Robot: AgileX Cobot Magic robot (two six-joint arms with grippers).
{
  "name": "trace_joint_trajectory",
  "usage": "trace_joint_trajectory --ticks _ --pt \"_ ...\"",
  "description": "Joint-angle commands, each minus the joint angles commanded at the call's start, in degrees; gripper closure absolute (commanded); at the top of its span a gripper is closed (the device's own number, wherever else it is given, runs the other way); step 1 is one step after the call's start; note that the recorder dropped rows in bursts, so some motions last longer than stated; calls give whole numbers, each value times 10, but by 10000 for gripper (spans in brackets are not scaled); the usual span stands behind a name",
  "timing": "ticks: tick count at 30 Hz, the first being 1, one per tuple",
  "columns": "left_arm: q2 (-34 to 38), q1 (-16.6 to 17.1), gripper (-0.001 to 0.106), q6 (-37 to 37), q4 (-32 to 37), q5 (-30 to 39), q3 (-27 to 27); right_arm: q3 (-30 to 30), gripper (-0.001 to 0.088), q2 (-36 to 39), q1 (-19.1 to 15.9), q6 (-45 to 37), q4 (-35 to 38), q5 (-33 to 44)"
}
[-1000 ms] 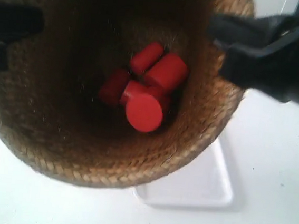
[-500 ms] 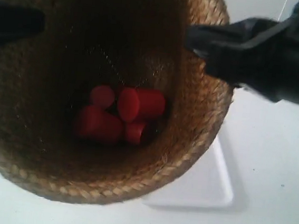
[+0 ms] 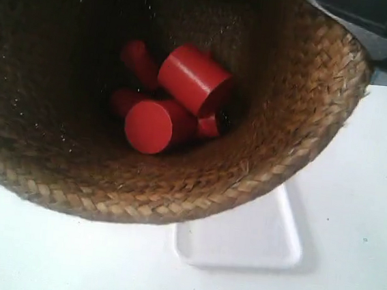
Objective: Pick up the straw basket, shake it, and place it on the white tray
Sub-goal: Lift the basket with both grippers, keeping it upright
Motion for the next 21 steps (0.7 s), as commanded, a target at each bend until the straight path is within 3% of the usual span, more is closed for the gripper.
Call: trace_joint_trajectory --ticks 5,7,9,10,12,13,14,16,17,19,20,21 --pt "-60 0 1053 -8 -16 54 -73 -66 868 -76 0 26 27 77" --pt "-58 0 1053 -2 -16 50 -60 -57 868 -83 0 16 18 71" --pt "5 0 1053 -5 -16 40 -6 0 868 0 -1 9 -6 25" --pt "0 0 1053 -21 -18 64 -18 -23 868 -4 -2 60 41 54" --pt "-45 -1 1053 -20 -33 104 -61 -83 868 -58 1 57 26 144" --pt "-54 -1 1053 -16 -23 88 -62 -87 868 -68 1 48 13 146" --pt "-52 -1 1053 -6 -14 43 -32 -64 868 -56 1 49 -46 110" --pt "-7 -1 1053 -7 -19 14 12 -19 868 3 -1 55 -66 38" --pt "-25 -1 1053 -7 -19 52 -7 -50 868 -17 0 93 -48 71" --pt "-68 -1 1053 -5 -18 79 -53 -103 868 -67 4 78 -55 128" --pt "-74 -1 1053 -4 -14 54 -43 -95 868 -70 4 61 -68 117" --pt "-50 -1 1053 -7 -22 16 -6 -43 868 -32 1 58 -102 76"
